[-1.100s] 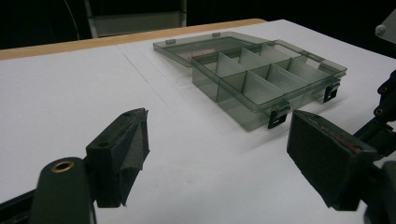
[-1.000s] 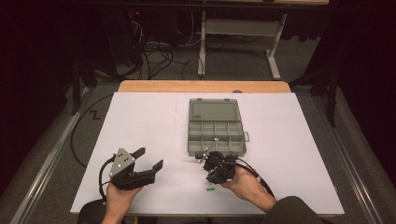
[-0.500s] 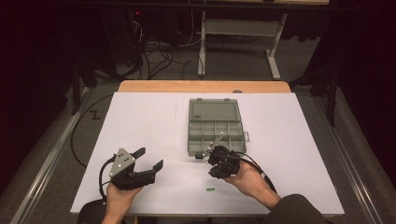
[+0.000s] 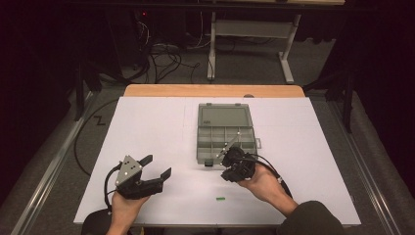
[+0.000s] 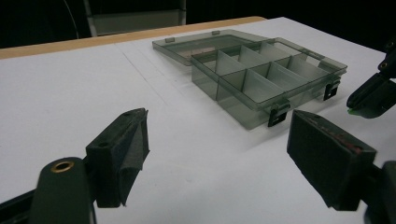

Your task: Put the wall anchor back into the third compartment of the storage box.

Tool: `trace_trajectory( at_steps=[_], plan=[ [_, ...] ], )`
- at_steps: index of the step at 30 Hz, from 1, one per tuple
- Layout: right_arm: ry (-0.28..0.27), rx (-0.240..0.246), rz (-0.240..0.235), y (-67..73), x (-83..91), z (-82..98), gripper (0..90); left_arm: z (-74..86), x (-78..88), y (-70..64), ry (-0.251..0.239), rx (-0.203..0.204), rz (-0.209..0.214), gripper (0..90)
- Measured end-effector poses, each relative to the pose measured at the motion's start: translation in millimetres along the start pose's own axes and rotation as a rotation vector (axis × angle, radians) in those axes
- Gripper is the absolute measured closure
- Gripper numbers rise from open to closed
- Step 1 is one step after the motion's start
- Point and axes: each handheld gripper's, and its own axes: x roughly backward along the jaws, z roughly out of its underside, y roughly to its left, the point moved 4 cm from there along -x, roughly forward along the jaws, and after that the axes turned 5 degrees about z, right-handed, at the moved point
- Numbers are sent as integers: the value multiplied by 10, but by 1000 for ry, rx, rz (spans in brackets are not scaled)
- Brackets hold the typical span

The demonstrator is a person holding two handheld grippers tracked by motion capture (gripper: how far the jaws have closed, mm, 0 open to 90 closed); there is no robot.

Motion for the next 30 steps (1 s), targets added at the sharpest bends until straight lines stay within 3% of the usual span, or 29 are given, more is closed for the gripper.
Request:
trace_trajectory(
  at_steps=[13,30],
  plan=[
    [-22,-43,9,-175,119,-59,865,0,-6,-3,0,2,2,212],
    [-27,-148,54,-575,217,-142,865,0,-6,-4,1,1,4,213]
  ],
)
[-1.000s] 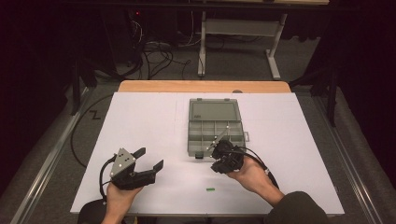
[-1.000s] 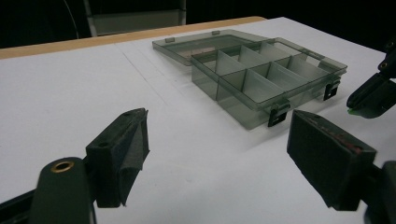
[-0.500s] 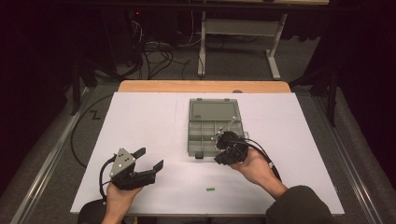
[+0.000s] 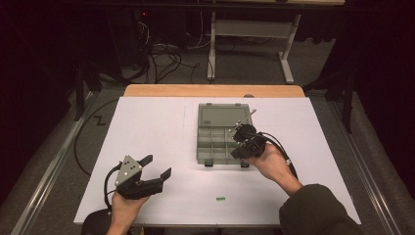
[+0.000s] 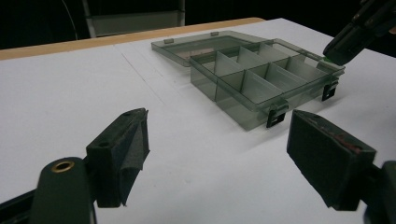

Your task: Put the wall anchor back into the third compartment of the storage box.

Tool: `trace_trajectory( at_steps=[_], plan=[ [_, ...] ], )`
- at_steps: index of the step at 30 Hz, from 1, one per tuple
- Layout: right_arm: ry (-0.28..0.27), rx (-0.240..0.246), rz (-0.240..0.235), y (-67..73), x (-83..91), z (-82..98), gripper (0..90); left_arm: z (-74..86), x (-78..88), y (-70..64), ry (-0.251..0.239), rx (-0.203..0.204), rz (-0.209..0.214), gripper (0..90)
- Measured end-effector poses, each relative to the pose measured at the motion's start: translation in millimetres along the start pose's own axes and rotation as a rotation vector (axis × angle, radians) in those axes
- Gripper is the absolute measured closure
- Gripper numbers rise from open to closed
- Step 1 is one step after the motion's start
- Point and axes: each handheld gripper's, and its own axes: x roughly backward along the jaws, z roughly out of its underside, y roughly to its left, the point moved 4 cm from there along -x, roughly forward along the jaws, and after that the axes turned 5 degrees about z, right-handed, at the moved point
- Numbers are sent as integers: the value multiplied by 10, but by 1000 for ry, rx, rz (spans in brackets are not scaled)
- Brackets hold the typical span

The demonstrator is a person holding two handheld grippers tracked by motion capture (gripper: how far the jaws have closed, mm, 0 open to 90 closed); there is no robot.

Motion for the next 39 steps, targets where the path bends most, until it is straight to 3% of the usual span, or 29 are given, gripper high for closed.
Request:
trace_trajectory(
  at_steps=[23,39],
  plan=[
    [3,-58,46,-287,-38,-186,865,0,0,-3,2,-6,2,213],
    [21,-100,79,-425,-189,-321,864,-5,6,-10,-5,-7,4,212]
  ],
)
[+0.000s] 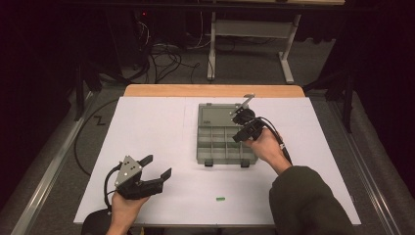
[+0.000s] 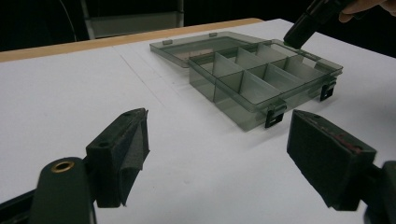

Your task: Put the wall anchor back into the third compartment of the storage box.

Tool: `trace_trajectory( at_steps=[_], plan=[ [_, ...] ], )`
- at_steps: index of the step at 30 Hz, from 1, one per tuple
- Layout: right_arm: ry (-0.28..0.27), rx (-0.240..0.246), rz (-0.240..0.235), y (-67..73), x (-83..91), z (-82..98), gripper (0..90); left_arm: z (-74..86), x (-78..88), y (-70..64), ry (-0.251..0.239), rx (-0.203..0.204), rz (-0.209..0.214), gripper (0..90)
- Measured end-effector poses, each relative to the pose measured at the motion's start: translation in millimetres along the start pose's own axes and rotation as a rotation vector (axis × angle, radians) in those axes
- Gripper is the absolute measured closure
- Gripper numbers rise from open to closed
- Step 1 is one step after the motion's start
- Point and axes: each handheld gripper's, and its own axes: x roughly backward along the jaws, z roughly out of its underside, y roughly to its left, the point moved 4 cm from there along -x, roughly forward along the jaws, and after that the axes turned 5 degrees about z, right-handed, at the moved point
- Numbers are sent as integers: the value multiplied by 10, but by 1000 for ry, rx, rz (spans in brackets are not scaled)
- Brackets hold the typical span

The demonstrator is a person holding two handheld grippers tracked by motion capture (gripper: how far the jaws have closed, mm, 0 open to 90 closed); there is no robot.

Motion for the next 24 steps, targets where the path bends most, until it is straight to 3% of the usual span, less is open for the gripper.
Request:
trace_trajectory(
  at_steps=[14,24],
  plan=[
    [28,-43,16,-80,-141,-66,862,2,-4,2,4,-2,1,211],
    [29,-35,20,-87,-221,-92,861,3,-7,0,6,-3,3,210]
  ],
)
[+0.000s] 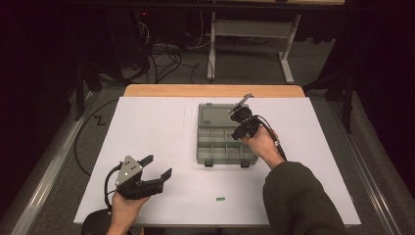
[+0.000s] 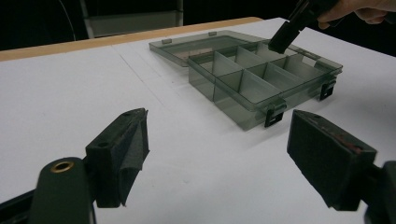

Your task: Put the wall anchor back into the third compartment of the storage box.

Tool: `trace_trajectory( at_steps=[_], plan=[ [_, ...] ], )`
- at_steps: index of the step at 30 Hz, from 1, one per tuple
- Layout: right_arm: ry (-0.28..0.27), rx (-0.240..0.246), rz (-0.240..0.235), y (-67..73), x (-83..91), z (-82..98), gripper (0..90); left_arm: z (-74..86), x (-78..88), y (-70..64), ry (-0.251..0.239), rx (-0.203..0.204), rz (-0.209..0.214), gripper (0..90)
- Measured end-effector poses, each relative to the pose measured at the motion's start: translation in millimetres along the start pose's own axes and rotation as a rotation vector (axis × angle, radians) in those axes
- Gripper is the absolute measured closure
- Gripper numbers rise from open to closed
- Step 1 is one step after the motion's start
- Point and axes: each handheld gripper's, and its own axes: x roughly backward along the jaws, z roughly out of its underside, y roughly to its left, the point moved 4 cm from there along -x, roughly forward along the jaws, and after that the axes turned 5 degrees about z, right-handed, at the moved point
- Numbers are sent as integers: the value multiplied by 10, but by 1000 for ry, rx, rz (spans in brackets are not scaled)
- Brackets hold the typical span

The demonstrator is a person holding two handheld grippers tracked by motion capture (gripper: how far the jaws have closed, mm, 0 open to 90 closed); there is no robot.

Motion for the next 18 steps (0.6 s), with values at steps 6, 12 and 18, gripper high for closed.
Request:
trace_trajectory(
  at_steps=[6,12,18],
  plan=[
    [5,5,6,3,-41,-17,860,-1,1,0,-2,0,2,211],
    [18,11,6,-9,-100,-19,858,-1,2,-1,-2,1,3,211],
    [31,13,7,-5,-130,-20,857,-1,2,-1,-2,0,3,211]
  ],
)
